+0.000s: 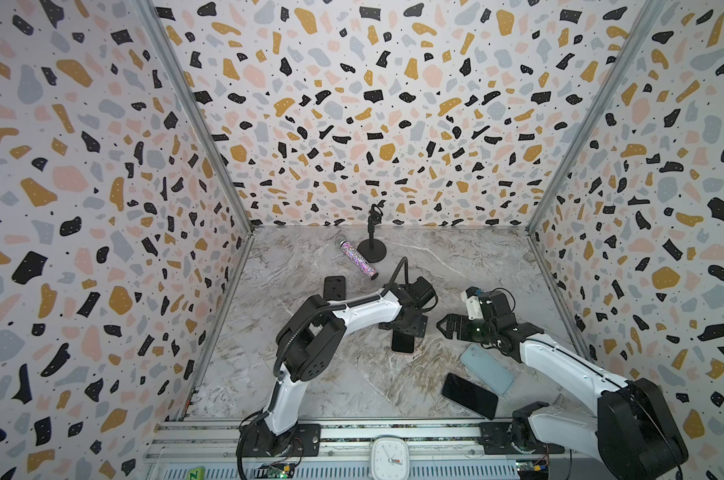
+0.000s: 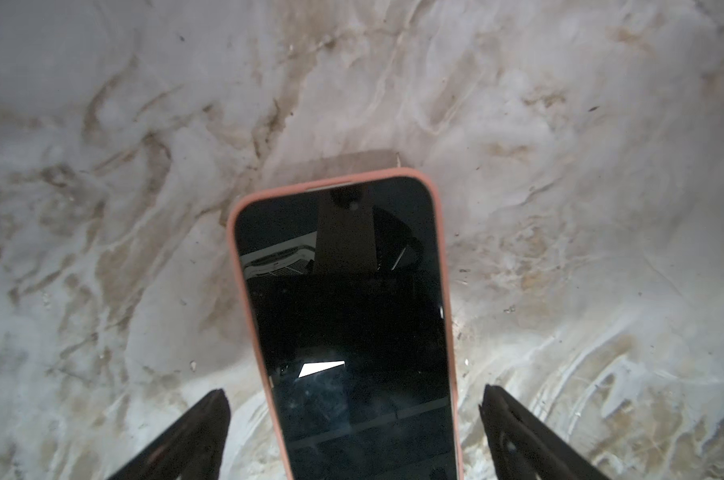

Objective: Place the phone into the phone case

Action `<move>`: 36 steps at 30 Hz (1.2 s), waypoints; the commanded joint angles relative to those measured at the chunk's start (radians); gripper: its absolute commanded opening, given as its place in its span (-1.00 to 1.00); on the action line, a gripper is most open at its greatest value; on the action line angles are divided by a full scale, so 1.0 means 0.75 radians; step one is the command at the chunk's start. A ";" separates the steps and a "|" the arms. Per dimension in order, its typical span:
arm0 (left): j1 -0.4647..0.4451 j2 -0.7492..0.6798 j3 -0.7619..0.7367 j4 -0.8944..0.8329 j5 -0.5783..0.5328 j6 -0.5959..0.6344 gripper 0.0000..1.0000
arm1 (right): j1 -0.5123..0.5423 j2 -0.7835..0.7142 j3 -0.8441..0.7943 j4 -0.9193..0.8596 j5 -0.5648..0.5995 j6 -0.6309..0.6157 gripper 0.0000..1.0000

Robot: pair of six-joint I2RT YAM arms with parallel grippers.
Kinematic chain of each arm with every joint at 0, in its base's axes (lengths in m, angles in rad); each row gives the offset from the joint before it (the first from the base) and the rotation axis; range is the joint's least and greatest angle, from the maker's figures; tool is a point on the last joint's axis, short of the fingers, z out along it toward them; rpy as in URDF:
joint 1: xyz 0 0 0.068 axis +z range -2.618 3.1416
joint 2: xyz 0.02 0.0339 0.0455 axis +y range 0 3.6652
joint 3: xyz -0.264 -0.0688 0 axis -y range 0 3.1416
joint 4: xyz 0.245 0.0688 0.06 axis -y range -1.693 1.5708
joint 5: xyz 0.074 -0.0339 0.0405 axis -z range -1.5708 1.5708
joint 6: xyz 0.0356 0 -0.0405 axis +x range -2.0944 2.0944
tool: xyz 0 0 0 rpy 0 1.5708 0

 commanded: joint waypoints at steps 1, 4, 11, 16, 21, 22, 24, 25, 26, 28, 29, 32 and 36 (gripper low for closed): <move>-0.013 0.032 0.030 -0.032 -0.033 -0.026 0.92 | -0.004 -0.018 -0.002 0.037 -0.011 0.004 1.00; -0.020 0.070 0.047 -0.035 -0.033 -0.033 0.92 | -0.005 0.001 -0.004 0.044 -0.024 0.000 1.00; -0.035 0.121 0.080 -0.069 -0.084 -0.034 0.79 | -0.005 0.027 -0.017 0.068 -0.055 0.004 0.99; -0.032 0.108 0.087 -0.095 -0.148 -0.033 0.56 | -0.006 0.034 -0.017 0.073 -0.061 0.004 0.96; -0.018 0.094 0.089 -0.090 -0.158 -0.030 0.45 | -0.007 0.044 -0.001 0.063 -0.066 -0.004 0.95; -0.011 0.087 0.083 -0.087 -0.159 -0.031 0.43 | -0.006 0.044 -0.001 0.060 -0.065 -0.007 0.95; 0.011 0.061 0.058 -0.071 -0.160 -0.025 0.40 | -0.006 0.045 0.002 0.055 -0.062 -0.012 0.95; 0.026 0.046 0.044 -0.061 -0.159 -0.025 0.38 | -0.006 0.045 0.002 0.055 -0.063 -0.013 0.95; 0.043 0.028 0.028 -0.049 -0.157 -0.020 0.37 | -0.006 0.046 0.002 0.053 -0.064 -0.014 0.94; 0.078 -0.007 -0.002 -0.025 -0.145 -0.003 0.35 | -0.006 0.050 0.003 0.053 -0.064 -0.016 0.94; 0.097 -0.024 -0.016 -0.015 -0.140 0.007 0.34 | -0.006 0.053 0.007 0.052 -0.063 -0.017 0.94; 0.155 -0.060 -0.033 -0.004 -0.136 0.046 0.31 | -0.006 0.064 0.012 0.051 -0.071 -0.019 0.94; 0.237 -0.088 -0.035 -0.016 -0.149 0.105 0.28 | -0.006 0.080 0.021 0.050 -0.069 -0.021 0.94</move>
